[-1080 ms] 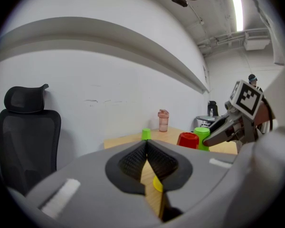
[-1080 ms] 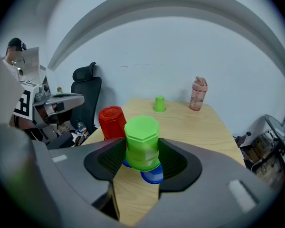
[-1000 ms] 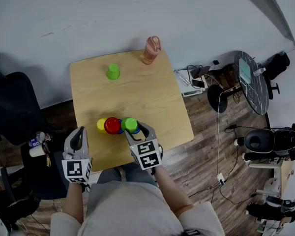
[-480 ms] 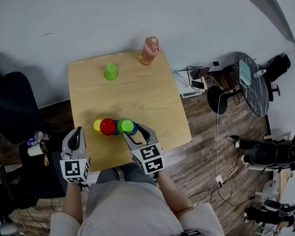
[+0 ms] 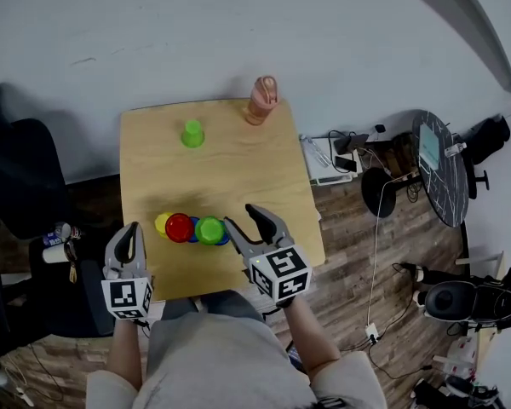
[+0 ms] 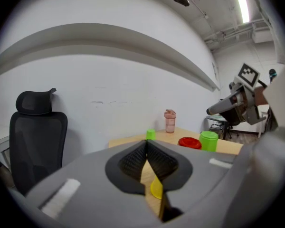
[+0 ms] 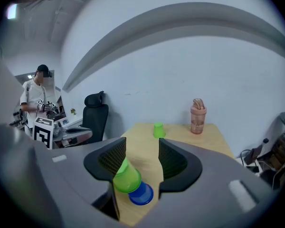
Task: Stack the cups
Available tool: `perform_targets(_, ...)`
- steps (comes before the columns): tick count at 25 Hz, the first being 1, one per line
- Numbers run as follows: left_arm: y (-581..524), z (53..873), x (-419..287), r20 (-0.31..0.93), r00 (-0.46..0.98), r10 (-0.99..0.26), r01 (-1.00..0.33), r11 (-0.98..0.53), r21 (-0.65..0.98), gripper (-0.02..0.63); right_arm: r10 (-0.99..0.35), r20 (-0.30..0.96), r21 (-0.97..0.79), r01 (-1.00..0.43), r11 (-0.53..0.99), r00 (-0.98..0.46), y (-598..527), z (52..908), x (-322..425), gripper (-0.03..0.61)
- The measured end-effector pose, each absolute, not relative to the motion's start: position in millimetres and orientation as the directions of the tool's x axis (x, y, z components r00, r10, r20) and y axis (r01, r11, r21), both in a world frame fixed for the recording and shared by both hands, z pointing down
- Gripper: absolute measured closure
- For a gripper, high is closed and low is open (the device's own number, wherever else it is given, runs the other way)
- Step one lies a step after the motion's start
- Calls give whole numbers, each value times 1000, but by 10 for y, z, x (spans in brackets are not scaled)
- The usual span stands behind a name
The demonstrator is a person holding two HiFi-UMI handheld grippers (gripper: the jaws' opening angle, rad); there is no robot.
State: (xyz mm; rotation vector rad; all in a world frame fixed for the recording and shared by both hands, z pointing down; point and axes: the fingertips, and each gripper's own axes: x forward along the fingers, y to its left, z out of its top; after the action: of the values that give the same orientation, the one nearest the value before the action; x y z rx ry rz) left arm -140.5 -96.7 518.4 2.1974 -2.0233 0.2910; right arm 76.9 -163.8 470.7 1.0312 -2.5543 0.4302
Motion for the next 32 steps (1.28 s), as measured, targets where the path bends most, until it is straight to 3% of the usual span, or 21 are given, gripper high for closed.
perform_targets(5, -915, 5126, -1410, 234, -9, -972, -999, -1, -40, 555, -562, 434, -97, -657, 747, -704, -2244, 4639, 765, 364)
perform_targets(11, -771, 5175, -1431, 253, -130, -959, -992, 125, -34, 555, -429, 445, -192, -552, 812, -786, -2857, 4878, 442, 362)
perform_targets(19, -566, 5325, -1496, 301, -264, -916, -963, 268, -30, 555, -292, 562, -195, -468, 862, -774, -3351, 5615, -82, 360)
perform_targets(32, -246, 5447, -1649, 347, -382, -856, -919, 391, -48, 555, -333, 622, -114, -503, 857, -709, -3902, 6257, -680, 341)
